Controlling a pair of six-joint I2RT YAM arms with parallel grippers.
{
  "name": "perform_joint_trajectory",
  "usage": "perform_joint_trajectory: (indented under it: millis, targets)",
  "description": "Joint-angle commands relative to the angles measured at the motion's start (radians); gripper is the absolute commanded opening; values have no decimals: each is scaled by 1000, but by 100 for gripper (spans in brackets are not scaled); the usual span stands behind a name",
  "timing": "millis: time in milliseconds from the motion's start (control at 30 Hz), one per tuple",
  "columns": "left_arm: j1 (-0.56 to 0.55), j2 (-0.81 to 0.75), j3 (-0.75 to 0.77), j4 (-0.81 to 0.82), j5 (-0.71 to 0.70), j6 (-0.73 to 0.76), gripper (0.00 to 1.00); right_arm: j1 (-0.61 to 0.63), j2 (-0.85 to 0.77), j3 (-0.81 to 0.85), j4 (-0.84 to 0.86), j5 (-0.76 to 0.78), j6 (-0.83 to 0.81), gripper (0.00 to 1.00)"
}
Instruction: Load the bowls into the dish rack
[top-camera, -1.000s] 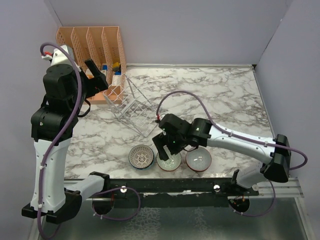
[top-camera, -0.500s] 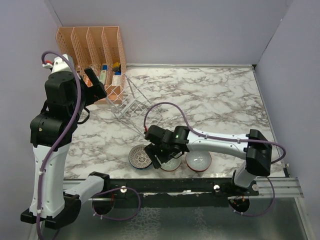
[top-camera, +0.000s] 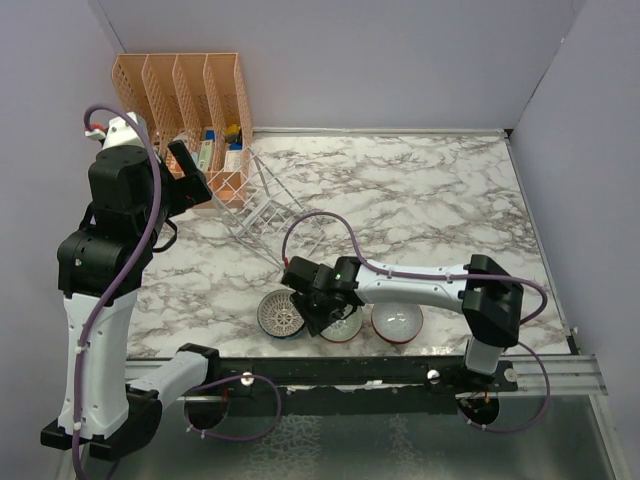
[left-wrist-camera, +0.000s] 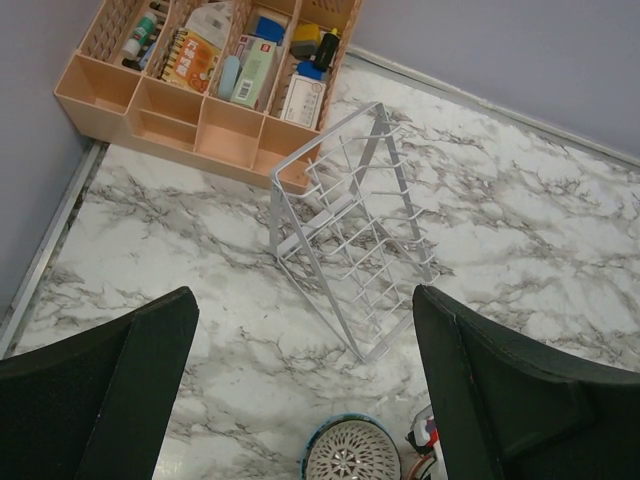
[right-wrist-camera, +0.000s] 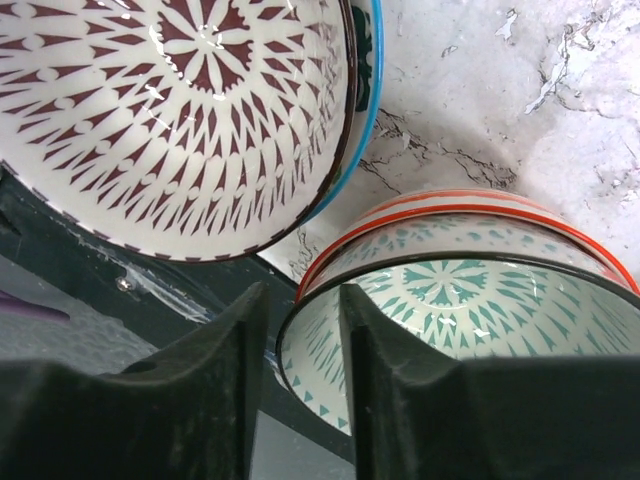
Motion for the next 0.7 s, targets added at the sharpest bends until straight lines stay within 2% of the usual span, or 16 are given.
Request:
perform_joint_trajectory:
  millis: [0, 200, 333, 667]
  targets:
    - [5, -22, 7, -15, -32, 25, 91, 4, 23, 16, 19, -4, 21, 29]
    - [4, -28, 10, -23, -34, 32, 92, 4, 15, 77, -46, 1, 18, 15]
    - [4, -31, 11, -23, -32, 35, 92, 4, 9, 139, -113, -5, 17, 2]
    - [2, -21, 27, -24, -23, 35, 92, 4, -44, 302, -274, 88, 42, 1]
